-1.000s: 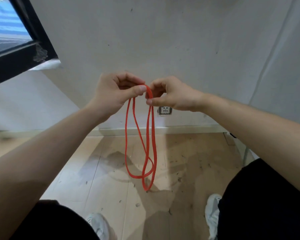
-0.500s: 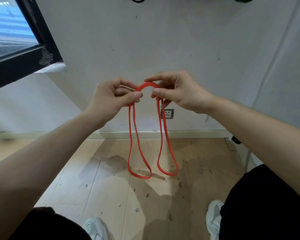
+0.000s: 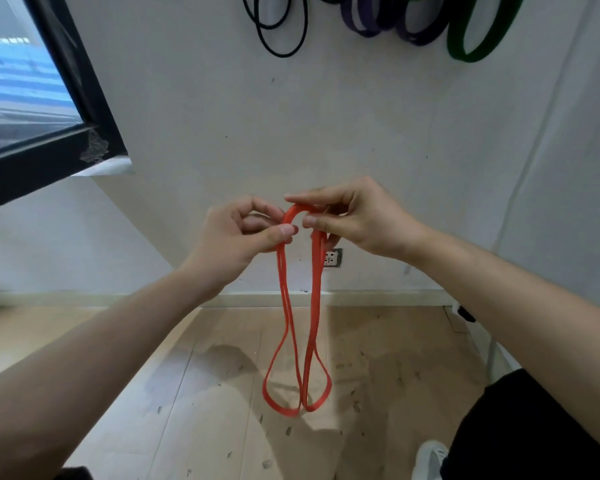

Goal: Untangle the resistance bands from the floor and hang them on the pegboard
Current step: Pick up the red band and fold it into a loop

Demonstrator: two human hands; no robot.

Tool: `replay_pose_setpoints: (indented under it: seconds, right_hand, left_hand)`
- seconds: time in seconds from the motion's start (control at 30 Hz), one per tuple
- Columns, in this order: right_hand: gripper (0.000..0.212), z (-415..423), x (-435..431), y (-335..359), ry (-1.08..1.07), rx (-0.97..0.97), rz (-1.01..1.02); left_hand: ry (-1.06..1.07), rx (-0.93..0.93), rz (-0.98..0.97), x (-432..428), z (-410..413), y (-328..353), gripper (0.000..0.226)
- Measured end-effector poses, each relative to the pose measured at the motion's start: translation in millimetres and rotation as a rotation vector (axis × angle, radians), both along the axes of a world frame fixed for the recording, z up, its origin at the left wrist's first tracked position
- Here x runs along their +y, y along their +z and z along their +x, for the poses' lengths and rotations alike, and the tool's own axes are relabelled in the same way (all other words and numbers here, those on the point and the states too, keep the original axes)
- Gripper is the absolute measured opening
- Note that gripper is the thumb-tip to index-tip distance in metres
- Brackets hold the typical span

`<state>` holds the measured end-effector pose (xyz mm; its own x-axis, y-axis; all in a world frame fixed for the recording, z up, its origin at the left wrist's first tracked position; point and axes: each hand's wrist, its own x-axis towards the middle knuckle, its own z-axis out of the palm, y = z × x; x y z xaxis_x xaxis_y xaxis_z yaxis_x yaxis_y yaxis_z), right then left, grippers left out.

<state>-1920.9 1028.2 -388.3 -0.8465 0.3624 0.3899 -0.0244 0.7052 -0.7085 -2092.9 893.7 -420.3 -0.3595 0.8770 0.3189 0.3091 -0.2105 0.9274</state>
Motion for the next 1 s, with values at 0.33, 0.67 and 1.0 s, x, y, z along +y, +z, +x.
replay_pose_setpoints:
  seconds: [0.33, 0.67, 1.0]
  right_hand:
    - [0.027, -7.9, 3.7, -1.1, 0.09, 0.23, -0.217]
    - [0.02, 1.3, 15.6, 19.6, -0.027, 0.576, -0.534]
    - [0.016, 19.3, 46.8, 20.1, -0.238, 0.735, -0.705]
  left_hand:
    - [-0.101, -0.06, -0.043, 8.3, 10.8, -2.2, 0.053]
    - [-0.176, -0.088, -0.218, 30.0, 29.6, -22.8, 0.008]
    - [-0.31, 0.103, -0.335, 35.8, 5.7, -29.4, 0.009]
